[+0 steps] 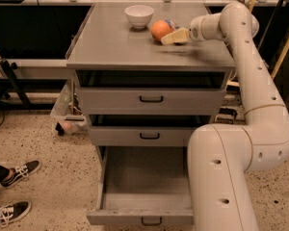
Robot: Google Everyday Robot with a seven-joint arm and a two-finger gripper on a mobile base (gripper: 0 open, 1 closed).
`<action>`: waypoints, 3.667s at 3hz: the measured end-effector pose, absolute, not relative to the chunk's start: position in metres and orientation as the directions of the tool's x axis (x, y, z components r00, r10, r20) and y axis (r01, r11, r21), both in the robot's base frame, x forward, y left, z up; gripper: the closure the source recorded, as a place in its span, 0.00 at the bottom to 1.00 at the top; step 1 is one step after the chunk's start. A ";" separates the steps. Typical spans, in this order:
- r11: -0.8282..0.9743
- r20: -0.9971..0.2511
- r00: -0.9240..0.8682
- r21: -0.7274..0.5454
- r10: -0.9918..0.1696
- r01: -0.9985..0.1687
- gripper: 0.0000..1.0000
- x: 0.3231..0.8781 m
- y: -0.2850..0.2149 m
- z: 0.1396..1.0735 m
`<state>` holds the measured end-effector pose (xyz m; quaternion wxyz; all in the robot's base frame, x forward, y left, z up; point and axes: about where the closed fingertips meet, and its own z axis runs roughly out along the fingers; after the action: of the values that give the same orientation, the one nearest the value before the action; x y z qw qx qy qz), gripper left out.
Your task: Place redbull can into bottom drawer
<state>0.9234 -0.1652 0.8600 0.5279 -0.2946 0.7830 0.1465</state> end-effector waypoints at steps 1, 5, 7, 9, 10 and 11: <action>0.784 -0.913 -0.269 -0.082 -0.306 -0.616 0.00 0.924 -0.165 0.860; 0.772 -0.905 -0.291 -0.061 -0.310 -0.633 0.19 0.937 -0.128 0.836; 0.770 -0.905 -0.290 -0.062 -0.312 -0.634 0.65 0.937 -0.127 0.835; 0.700 -0.917 -0.247 -0.046 -0.312 -0.713 1.00 0.887 -0.169 0.864; 0.647 -0.926 -0.253 0.014 -0.279 -0.762 1.00 0.817 -0.237 0.876; 0.604 -0.961 -0.177 0.013 -0.214 -0.797 1.00 0.708 -0.305 0.916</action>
Offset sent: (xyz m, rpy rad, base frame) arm 0.0159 -0.0060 -0.0155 -0.0044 0.0455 -0.0301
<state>0.7077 -0.3047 0.9165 0.5358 -0.3524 0.7175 0.2719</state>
